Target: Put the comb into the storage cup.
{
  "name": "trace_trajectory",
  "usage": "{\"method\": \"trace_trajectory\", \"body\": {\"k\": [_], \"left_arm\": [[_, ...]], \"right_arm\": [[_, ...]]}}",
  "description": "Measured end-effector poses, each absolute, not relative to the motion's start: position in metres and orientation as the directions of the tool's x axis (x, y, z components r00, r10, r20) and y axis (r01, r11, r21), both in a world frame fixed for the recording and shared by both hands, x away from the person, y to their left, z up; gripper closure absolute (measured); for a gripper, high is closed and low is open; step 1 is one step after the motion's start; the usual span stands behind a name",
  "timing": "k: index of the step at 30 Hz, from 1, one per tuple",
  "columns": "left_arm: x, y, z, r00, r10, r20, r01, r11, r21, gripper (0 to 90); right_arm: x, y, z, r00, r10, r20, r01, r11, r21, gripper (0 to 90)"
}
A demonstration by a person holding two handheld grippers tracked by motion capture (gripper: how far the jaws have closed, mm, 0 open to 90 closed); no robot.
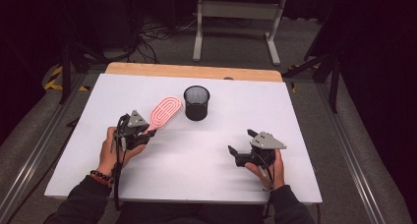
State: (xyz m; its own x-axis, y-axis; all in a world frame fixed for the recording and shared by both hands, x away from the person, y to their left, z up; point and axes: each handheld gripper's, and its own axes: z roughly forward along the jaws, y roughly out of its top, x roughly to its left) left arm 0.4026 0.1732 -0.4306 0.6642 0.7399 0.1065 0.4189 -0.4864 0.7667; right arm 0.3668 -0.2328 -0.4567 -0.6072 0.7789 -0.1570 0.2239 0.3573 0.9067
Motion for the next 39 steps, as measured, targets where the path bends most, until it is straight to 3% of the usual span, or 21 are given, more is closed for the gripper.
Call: {"method": "trace_trajectory", "body": {"k": [15,27,39], "left_arm": [[0.368,0.157,-0.424,0.736,0.657,0.165,0.18,-0.425,0.887,69.8],[0.372,0.136,-0.433,0.769,0.629,0.115,0.14,-0.341,0.93,69.8],[0.368,0.12,-0.439,0.765,0.622,0.168,0.083,-0.355,0.931,69.8]], "right_arm": [[0.361,-0.204,-0.435,-0.633,0.77,-0.08,0.214,0.273,0.938,9.3],[0.369,-0.163,-0.406,-0.712,0.702,0.013,0.208,0.193,0.959,8.7],[0.383,-0.129,-0.395,-0.745,0.659,0.1,0.242,0.128,0.962,7.0]]}}
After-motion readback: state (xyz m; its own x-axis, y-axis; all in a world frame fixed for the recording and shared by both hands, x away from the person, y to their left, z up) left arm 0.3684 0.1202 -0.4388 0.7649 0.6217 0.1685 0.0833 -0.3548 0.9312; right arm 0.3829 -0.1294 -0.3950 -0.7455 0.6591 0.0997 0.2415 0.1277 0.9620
